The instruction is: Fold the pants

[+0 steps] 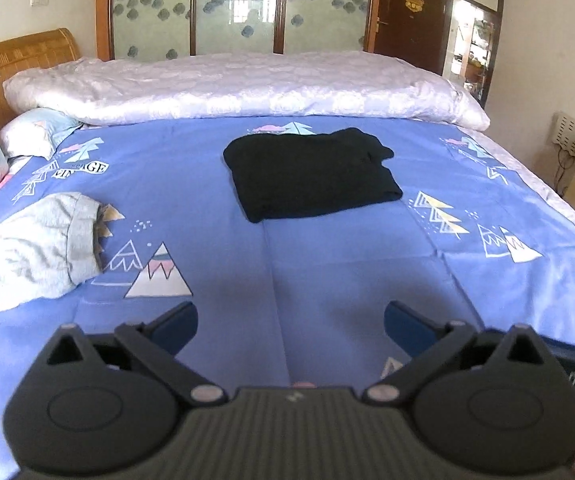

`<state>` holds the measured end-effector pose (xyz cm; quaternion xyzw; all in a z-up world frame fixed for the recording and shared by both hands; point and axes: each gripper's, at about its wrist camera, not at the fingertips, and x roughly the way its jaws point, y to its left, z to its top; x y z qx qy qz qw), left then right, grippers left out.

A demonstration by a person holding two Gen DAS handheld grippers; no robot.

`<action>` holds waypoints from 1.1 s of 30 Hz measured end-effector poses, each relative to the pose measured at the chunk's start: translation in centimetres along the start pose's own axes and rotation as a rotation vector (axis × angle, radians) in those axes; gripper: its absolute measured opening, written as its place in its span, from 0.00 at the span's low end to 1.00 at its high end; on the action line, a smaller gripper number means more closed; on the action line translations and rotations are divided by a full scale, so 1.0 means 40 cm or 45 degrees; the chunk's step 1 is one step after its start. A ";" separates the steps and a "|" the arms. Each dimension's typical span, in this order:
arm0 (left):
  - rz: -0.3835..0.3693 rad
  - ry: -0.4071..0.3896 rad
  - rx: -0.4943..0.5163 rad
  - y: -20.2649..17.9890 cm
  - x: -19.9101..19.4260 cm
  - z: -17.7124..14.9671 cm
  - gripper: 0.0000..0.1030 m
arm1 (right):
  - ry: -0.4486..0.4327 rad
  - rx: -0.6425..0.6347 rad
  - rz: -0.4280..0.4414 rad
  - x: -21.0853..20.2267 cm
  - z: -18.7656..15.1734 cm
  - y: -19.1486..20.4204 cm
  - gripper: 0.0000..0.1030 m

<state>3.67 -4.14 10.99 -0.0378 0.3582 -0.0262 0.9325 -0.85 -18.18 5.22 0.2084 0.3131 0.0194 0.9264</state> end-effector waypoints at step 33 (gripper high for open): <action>0.310 -0.117 0.028 0.028 -0.074 -0.026 1.00 | -0.033 -0.001 0.040 -0.009 -0.044 0.063 1.00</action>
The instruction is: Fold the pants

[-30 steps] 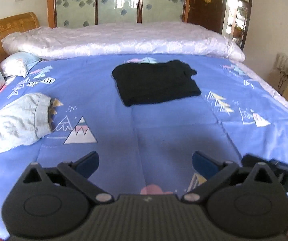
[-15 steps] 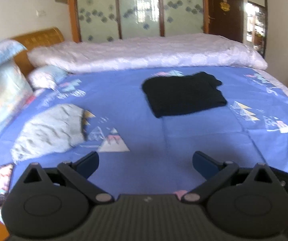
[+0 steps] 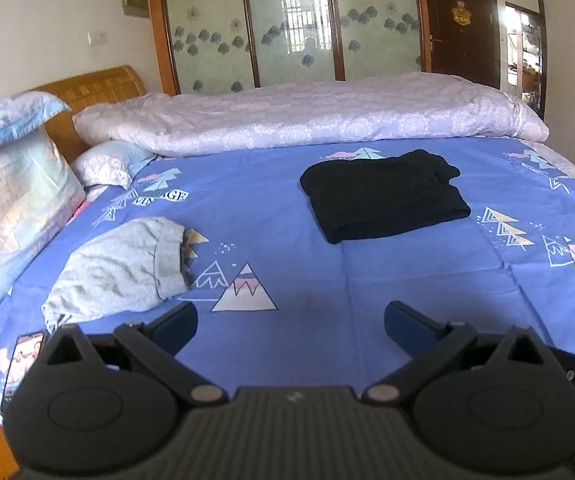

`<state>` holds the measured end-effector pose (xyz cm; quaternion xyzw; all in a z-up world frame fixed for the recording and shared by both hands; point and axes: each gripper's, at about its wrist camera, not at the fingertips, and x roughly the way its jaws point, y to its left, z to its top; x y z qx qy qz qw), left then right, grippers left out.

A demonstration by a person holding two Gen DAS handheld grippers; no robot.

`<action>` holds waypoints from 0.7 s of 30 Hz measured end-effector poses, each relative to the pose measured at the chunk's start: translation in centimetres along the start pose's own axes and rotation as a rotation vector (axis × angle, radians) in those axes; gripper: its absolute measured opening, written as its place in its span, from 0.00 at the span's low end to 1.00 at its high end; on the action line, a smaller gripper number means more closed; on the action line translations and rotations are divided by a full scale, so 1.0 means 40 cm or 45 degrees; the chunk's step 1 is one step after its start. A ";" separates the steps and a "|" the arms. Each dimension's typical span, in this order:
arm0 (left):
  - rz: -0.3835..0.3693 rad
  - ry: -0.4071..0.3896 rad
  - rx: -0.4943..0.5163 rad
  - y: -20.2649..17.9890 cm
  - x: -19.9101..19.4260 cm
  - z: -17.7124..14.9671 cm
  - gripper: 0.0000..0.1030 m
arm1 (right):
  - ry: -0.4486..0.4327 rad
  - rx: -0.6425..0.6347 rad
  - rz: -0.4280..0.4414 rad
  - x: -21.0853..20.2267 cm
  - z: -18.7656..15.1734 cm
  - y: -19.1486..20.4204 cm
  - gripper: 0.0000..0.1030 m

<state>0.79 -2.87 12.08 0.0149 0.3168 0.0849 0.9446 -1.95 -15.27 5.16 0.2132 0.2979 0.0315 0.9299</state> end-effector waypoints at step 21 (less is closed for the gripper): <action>0.018 0.037 0.047 -0.012 0.006 -0.017 1.00 | -0.039 -0.002 -0.041 -0.016 0.002 0.002 1.00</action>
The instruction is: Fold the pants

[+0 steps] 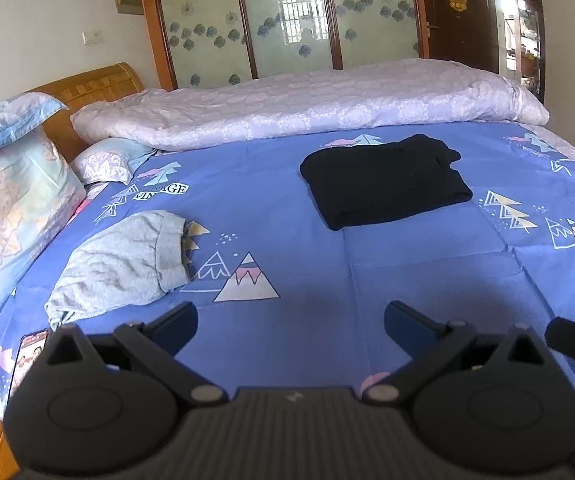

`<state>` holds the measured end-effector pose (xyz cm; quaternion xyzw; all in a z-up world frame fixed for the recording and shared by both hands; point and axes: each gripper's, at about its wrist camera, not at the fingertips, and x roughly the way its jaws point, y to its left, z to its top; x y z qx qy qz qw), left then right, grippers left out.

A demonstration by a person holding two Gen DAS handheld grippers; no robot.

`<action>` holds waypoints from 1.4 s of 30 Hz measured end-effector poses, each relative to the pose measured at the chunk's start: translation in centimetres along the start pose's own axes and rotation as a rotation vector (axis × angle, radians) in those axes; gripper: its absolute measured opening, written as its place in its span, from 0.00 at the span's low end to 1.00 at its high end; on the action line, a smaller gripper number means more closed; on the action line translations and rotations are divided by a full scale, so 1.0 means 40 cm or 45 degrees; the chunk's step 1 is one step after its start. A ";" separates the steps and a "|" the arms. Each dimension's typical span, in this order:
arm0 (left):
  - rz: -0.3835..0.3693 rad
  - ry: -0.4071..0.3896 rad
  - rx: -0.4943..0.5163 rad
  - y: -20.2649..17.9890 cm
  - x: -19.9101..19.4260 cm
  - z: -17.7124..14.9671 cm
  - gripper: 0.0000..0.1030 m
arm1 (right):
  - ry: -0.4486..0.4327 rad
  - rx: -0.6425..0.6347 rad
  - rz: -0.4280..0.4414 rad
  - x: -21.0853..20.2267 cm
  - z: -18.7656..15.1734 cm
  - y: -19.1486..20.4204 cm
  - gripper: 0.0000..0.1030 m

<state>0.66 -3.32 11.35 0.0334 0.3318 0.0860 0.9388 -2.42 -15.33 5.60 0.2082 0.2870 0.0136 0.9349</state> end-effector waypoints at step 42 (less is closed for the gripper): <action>-0.024 -0.136 0.138 -0.055 -0.049 -0.024 1.00 | -0.119 -0.015 -0.139 -0.007 0.000 0.002 1.00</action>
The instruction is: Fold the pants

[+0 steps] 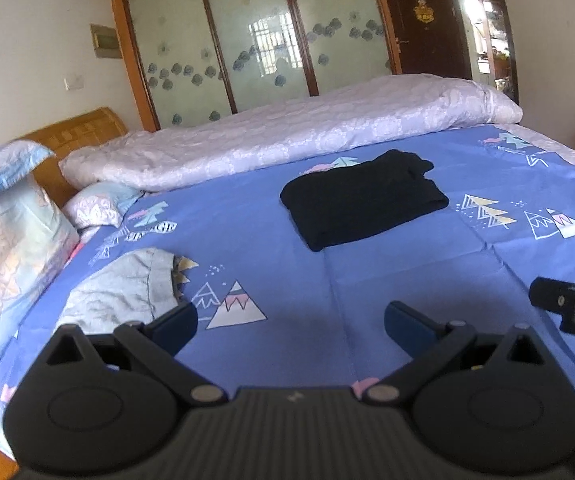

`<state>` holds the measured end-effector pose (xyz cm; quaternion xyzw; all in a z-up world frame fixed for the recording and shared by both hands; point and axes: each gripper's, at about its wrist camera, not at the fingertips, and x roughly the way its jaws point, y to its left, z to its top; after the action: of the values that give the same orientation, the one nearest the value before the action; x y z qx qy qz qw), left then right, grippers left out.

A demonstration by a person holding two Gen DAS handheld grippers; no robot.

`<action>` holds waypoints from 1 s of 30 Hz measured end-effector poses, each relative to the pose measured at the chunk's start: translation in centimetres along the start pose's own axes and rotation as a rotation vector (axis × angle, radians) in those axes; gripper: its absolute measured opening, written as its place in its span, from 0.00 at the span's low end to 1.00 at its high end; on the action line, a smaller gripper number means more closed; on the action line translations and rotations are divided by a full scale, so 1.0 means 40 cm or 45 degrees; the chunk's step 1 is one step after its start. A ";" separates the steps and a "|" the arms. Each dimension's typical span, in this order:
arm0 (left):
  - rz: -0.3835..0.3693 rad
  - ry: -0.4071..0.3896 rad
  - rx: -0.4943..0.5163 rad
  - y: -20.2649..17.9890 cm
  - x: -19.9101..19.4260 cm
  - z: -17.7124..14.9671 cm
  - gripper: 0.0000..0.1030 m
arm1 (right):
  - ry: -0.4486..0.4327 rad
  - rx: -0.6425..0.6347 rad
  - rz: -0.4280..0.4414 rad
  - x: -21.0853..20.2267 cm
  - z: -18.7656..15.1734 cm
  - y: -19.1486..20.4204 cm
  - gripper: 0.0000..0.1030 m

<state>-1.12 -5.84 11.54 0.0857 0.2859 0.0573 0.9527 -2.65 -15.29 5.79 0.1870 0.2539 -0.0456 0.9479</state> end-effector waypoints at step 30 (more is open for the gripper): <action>-0.013 0.190 -0.024 -0.001 0.053 -0.028 1.00 | 0.021 0.001 -0.003 0.011 -0.013 0.005 1.00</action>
<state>0.01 -5.39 9.47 0.0709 0.3560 0.0614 0.9298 -2.49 -14.91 5.21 0.1875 0.2619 -0.0451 0.9456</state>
